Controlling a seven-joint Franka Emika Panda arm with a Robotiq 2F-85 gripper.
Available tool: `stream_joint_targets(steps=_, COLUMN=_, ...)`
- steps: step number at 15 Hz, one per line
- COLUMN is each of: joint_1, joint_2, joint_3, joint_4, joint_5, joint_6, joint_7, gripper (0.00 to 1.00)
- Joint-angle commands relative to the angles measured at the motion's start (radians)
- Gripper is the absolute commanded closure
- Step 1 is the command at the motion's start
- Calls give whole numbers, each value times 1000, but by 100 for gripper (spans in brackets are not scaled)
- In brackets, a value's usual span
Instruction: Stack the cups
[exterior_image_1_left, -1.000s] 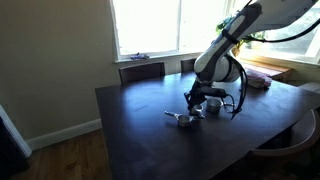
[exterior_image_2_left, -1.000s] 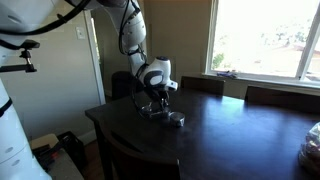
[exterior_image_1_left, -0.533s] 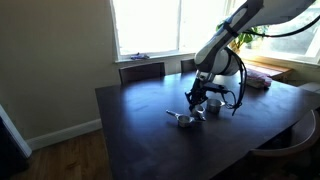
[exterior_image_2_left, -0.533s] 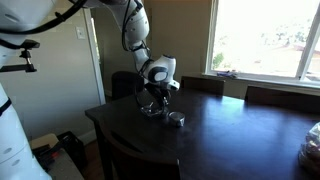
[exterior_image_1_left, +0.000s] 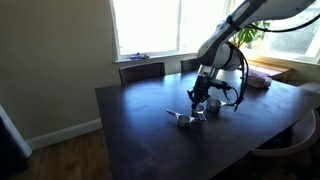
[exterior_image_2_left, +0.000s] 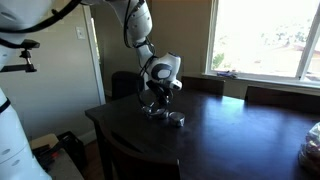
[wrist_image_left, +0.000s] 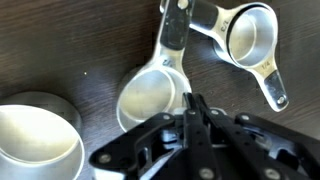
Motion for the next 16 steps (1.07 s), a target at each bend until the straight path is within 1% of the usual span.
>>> stream_joint_targets(steps=1, joint_1=-35, joint_2=-79, joint_3=24, joint_4=-32, joint_5=37, joint_6=-103, joint_7=-60, gripper=95)
stream_joint_targets(steps=3, joint_1=-30, joint_2=-100, joint_3=15, joint_4=-36, joint_5=40, joint_6=-137, joint_7=-74, gripper=95)
stream_joint_targets(steps=4, joint_1=-9, joint_2=-112, joint_3=-12, joint_4=-41, joint_5=10, joint_6=-163, joint_7=-60, gripper=96)
stream_joint_targets(steps=5, joint_1=6, joint_2=-121, joint_3=-30, joint_4=-52, joint_5=-11, joint_6=-171, joint_7=-51, gripper=94)
stream_joint_targets(steps=6, joint_1=11, joint_2=-130, joint_3=-38, joint_4=-59, joint_5=-22, joint_6=-188, joint_7=-52, gripper=70)
stream_joint_targets(steps=8, joint_1=24, joint_2=-135, joint_3=-56, joint_4=-76, joint_5=-41, joint_6=-192, joint_7=-36, gripper=69)
stream_joint_targets(steps=12, joint_1=60, joint_2=-121, joint_3=-91, joint_4=-105, joint_5=-74, joint_6=-181, joint_7=12, gripper=45)
stream_joint_targets(steps=16, joint_1=90, joint_2=-101, joint_3=-101, joint_4=-124, joint_5=-63, joint_6=-143, joint_7=67, gripper=19)
